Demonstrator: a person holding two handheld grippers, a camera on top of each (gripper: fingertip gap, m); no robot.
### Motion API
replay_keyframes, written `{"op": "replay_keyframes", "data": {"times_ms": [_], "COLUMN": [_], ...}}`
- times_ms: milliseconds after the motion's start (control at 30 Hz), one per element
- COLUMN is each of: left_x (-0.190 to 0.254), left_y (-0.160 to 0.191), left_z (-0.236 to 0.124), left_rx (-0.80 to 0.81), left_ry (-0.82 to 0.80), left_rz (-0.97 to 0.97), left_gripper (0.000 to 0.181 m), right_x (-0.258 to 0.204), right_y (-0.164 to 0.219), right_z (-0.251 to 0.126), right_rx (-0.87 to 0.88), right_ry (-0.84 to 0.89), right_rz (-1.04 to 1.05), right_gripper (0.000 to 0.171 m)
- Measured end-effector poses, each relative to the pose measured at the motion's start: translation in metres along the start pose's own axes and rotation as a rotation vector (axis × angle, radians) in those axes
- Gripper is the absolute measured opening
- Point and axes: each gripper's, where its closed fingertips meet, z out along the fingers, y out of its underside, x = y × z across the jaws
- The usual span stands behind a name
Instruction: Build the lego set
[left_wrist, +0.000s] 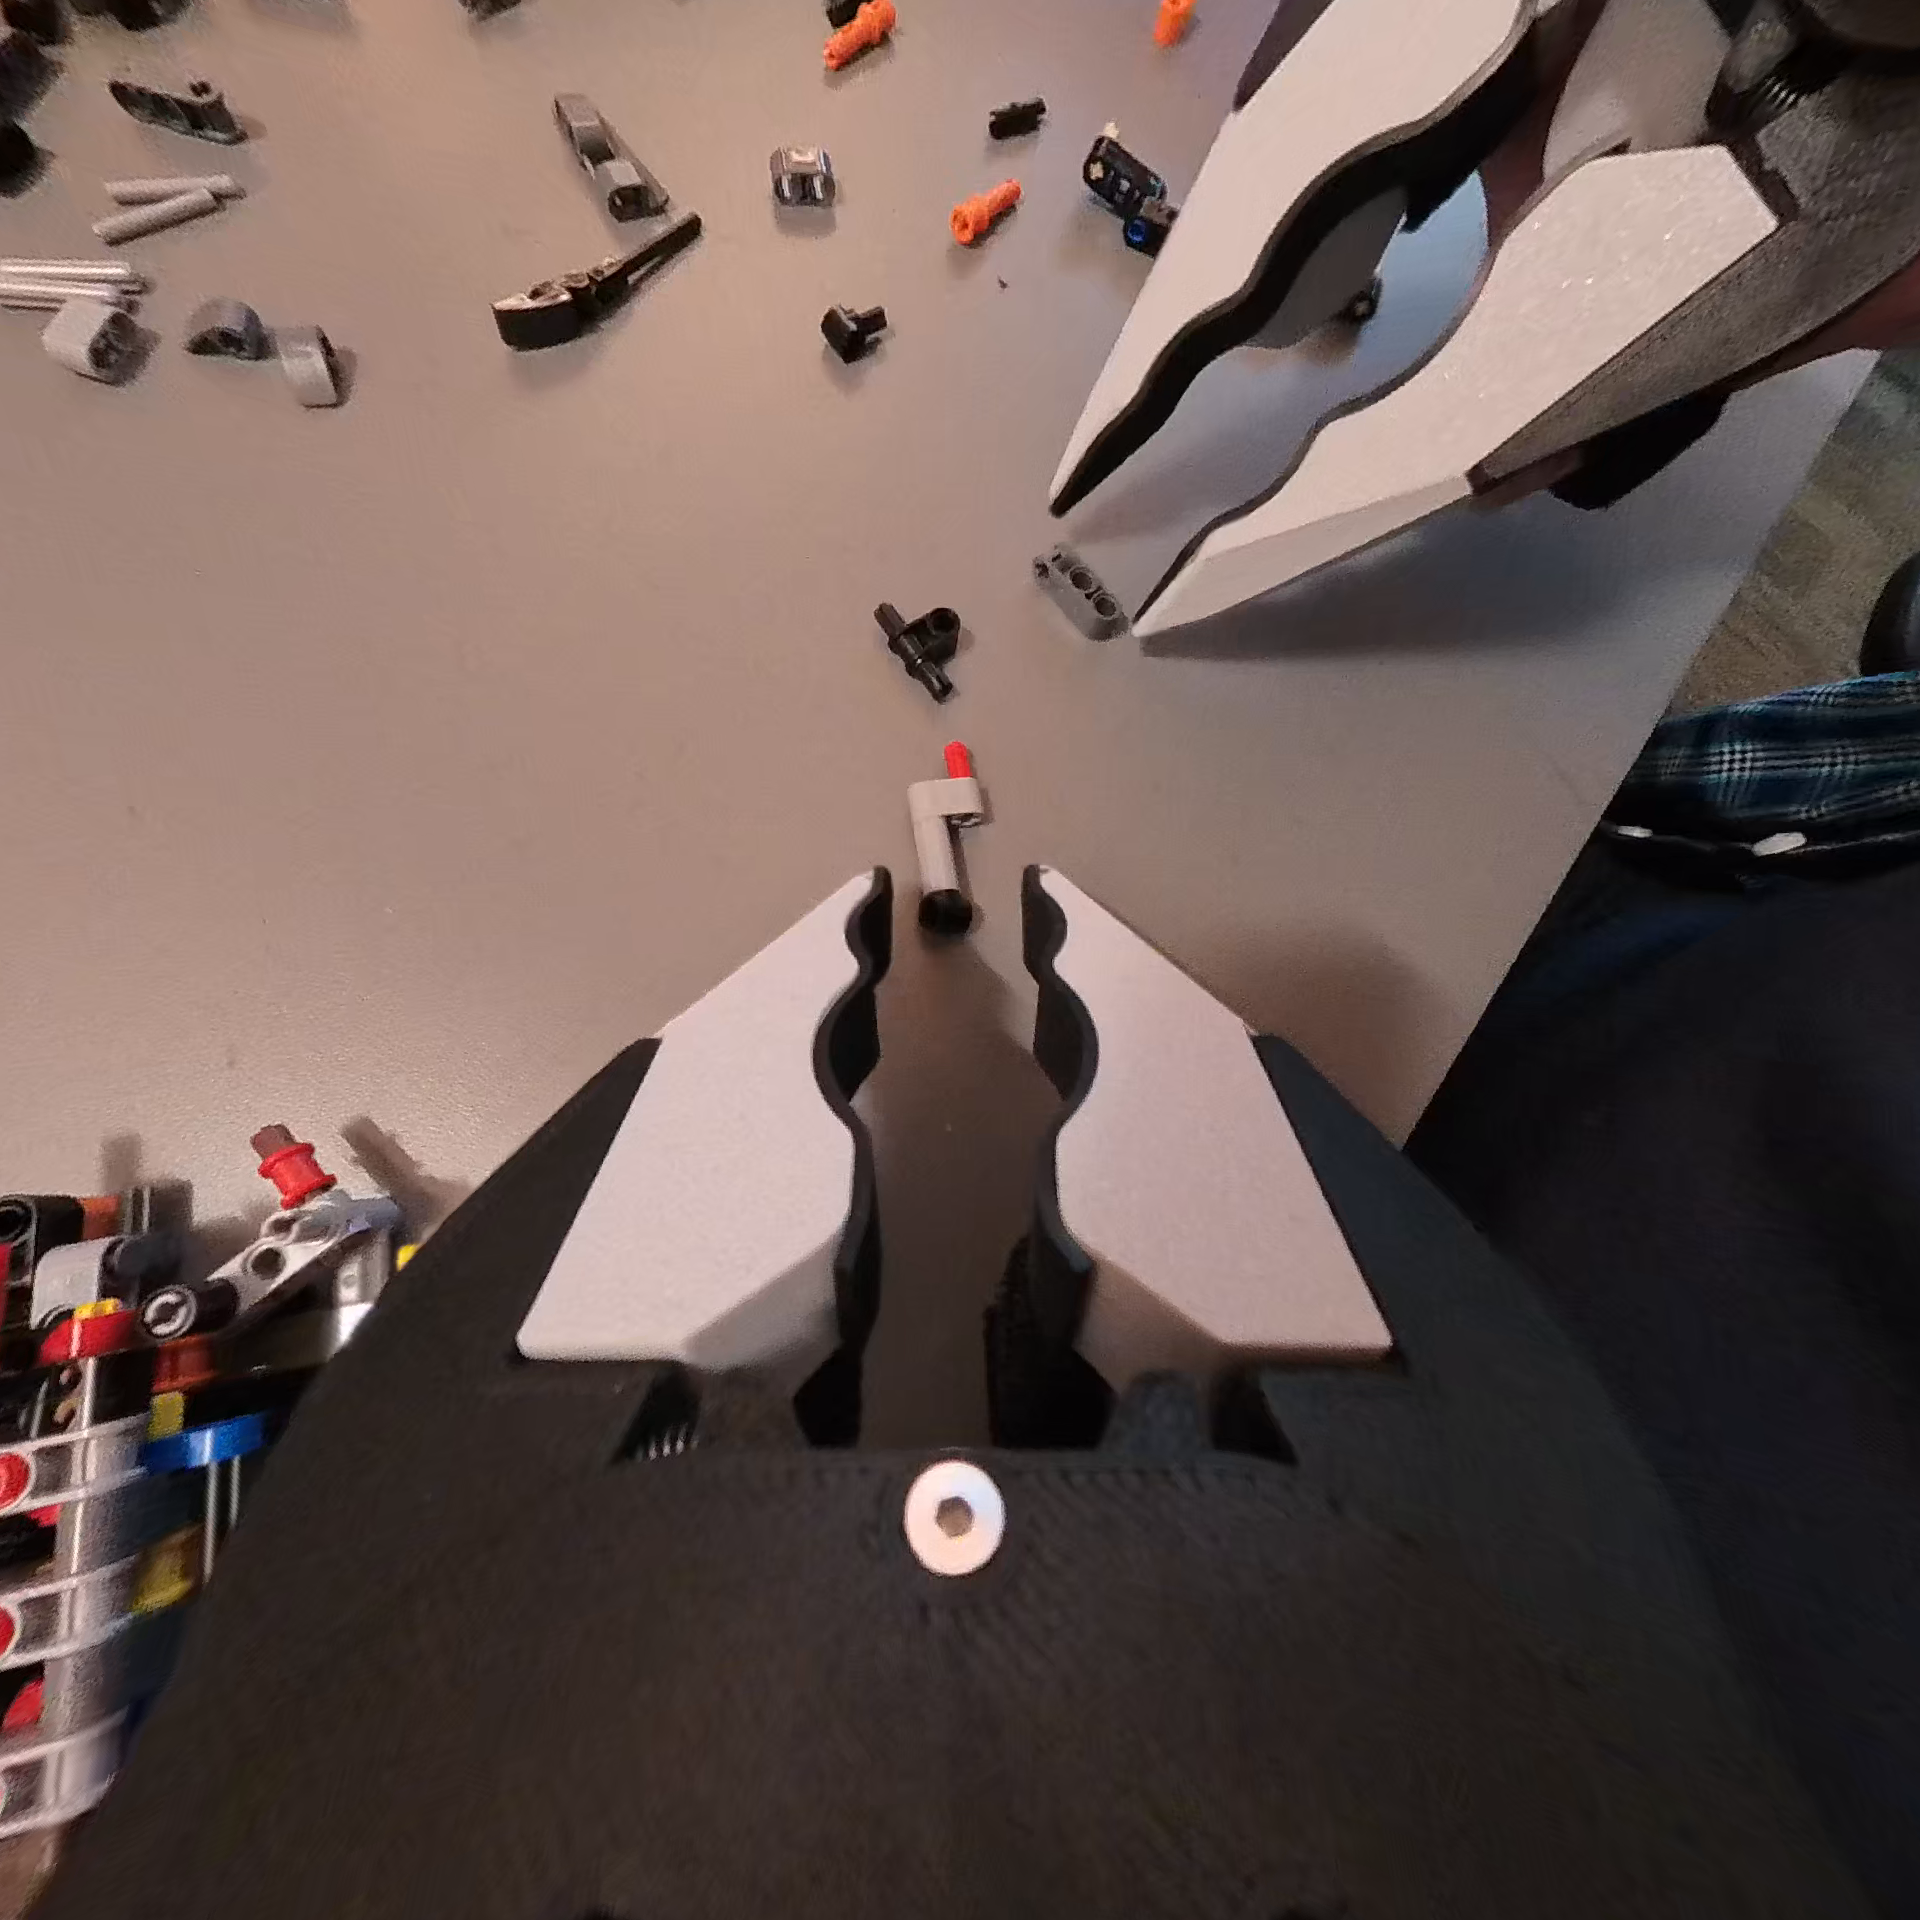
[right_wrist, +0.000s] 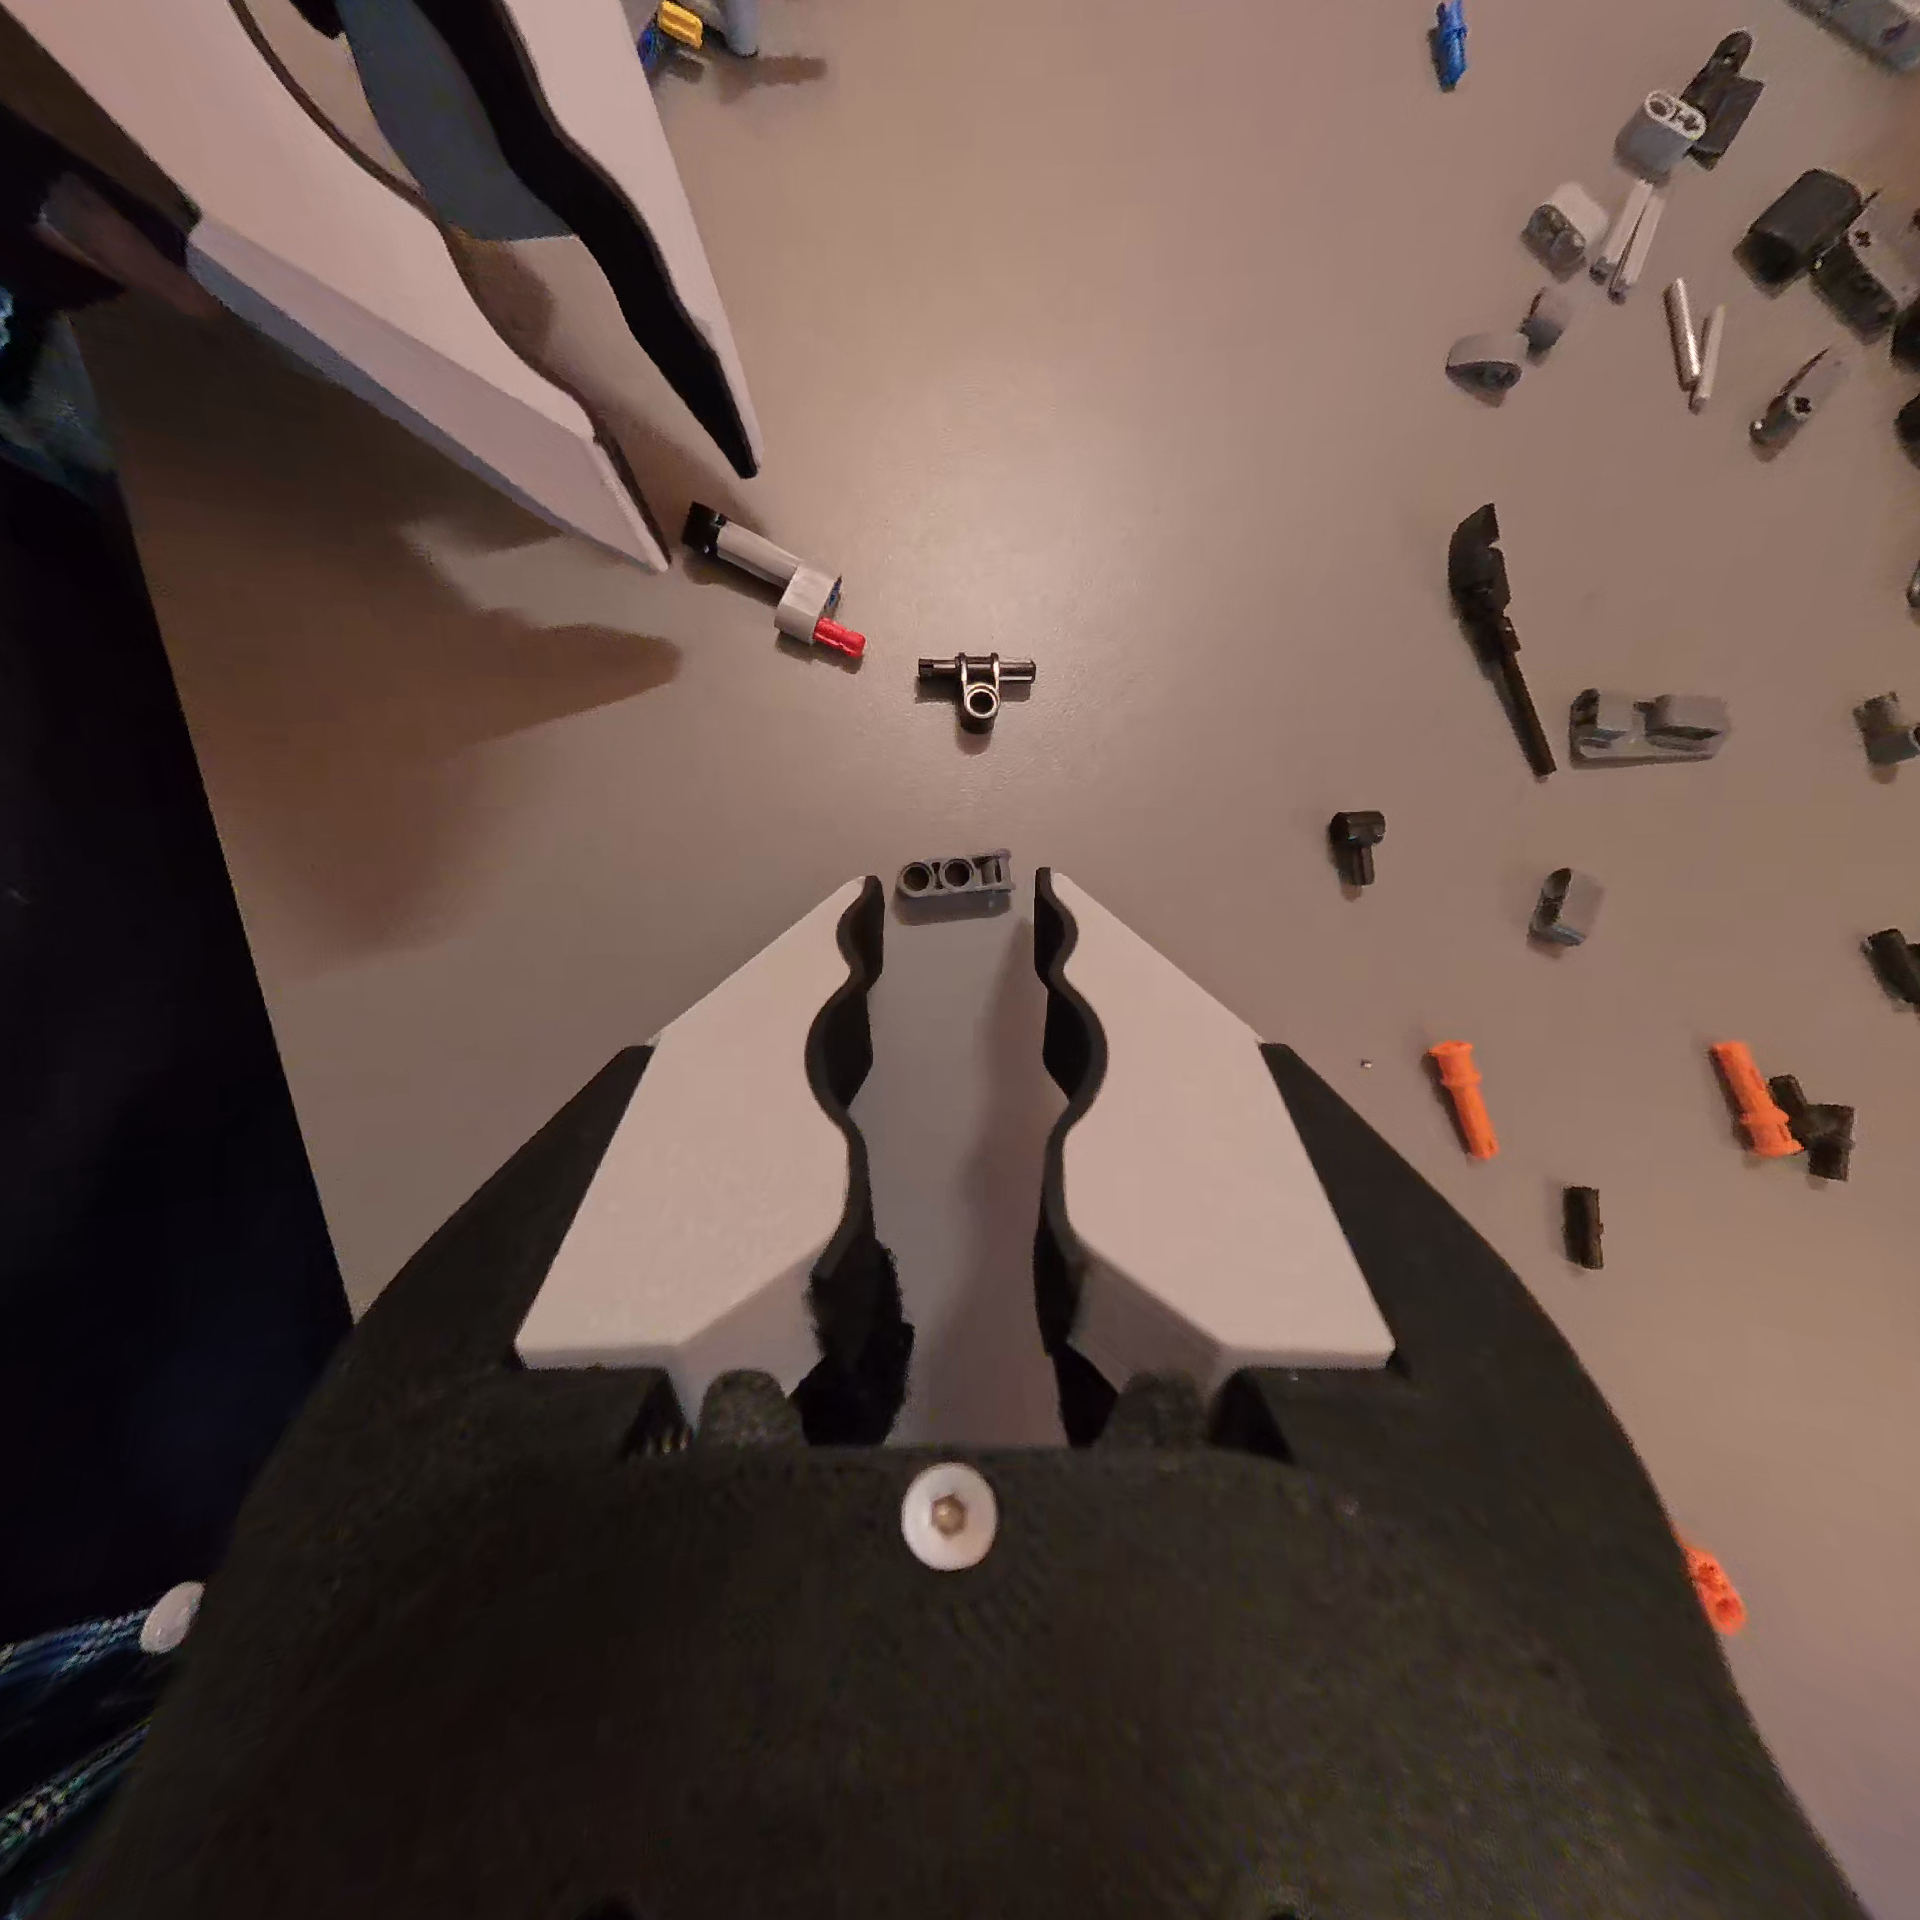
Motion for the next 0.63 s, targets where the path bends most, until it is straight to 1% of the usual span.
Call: {"op": "replay_keyframes", "data": {"times_ms": [133, 233, 400, 433, 567, 633], "left_x": [0.0002, 0.0004, -0.0001, 0.0002, 0.0016, 0.0011], "left_y": [0.0031, 0.0063, 0.0057, 0.0056, 0.0051, 0.0046], "left_z": [0.0031, 0.0068, 0.0086, 0.0087, 0.0081, 0.0079], "left_rx": [-0.012, -0.030, -0.035, -0.035, -0.033, -0.030], "left_ry": [0.002, -0.001, -0.010, -0.008, -0.008, -0.009], "left_rz": [0.000, 0.003, 0.007, 0.004, 0.012, 0.011], "left_gripper": [0.023, 0.021, 0.017, 0.016, 0.017, 0.017], "right_x": [-0.0018, -0.0014, -0.0049, -0.0076, -0.0080, -0.0092], "right_y": [-0.0029, -0.0006, -0.0018, -0.0022, -0.0029, -0.0044], "right_z": [0.0037, 0.0060, 0.0053, 0.0055, 0.0030, 0.0022], "right_rx": [0.001, -0.010, 0.013, 0.016, 0.020, 0.024], "right_ry": [-0.007, -0.002, -0.031, -0.045, -0.034, -0.033], "right_rz": [0.004, 0.000, 0.030, 0.037, 0.051, 0.048], "right_gripper": [0.026, 0.020, 0.020, 0.020, 0.031, 0.030]}}
